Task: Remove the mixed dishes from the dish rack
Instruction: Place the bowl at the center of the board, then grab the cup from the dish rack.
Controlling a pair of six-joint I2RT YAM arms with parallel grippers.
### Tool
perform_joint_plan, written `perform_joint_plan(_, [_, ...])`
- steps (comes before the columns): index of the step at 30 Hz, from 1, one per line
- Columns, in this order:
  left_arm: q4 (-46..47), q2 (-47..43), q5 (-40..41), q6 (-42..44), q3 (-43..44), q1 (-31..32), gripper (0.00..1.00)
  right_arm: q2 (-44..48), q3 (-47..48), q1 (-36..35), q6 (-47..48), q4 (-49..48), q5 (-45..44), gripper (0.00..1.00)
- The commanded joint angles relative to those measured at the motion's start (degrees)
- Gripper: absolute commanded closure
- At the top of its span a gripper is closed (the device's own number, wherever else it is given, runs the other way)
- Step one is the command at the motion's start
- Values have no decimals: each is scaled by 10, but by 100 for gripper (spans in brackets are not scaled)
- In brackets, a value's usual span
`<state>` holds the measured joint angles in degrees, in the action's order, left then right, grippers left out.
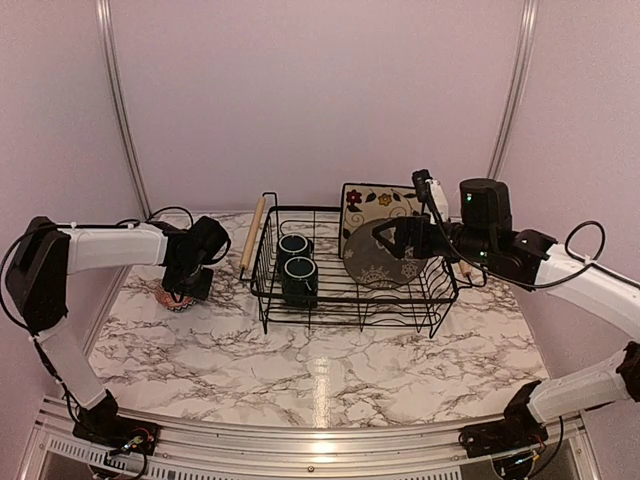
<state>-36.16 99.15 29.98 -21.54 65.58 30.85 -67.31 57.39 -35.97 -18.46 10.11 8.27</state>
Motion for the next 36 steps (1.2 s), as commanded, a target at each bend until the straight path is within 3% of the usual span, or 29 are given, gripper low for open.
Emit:
perform_joint_plan(1, [-22, -53, -15, -7, 4, -3, 45, -35, 24, 2, -6, 7, 29, 3])
perform_joint_plan(5, [-22, -102, -39, -6, 9, -3, 39, -83, 56, -10, -2, 33, 23, 3])
perform_joint_plan(10, [-13, -186, -46, -4, 3, -3, 30, -145, 112, -61, 24, 76, -44, 3])
perform_joint_plan(19, [62, -369, -93, -1, -39, -3, 12, -301, 267, -110, 40, 187, -114, 3])
perform_joint_plan(21, [71, -399, -96, -2, -52, -3, 11, -333, 295, -116, 36, 204, -116, 5])
perform_joint_plan(23, [77, -432, -96, -2, -70, -3, 8, -385, 337, -119, 26, 239, -102, 14])
perform_joint_plan(29, [77, -450, -101, -4, -84, -3, 7, -444, 381, -122, 26, 292, -97, 23])
perform_joint_plan(36, [86, -451, -113, -10, -91, -3, 6, -490, 428, -130, 28, 311, -88, 26])
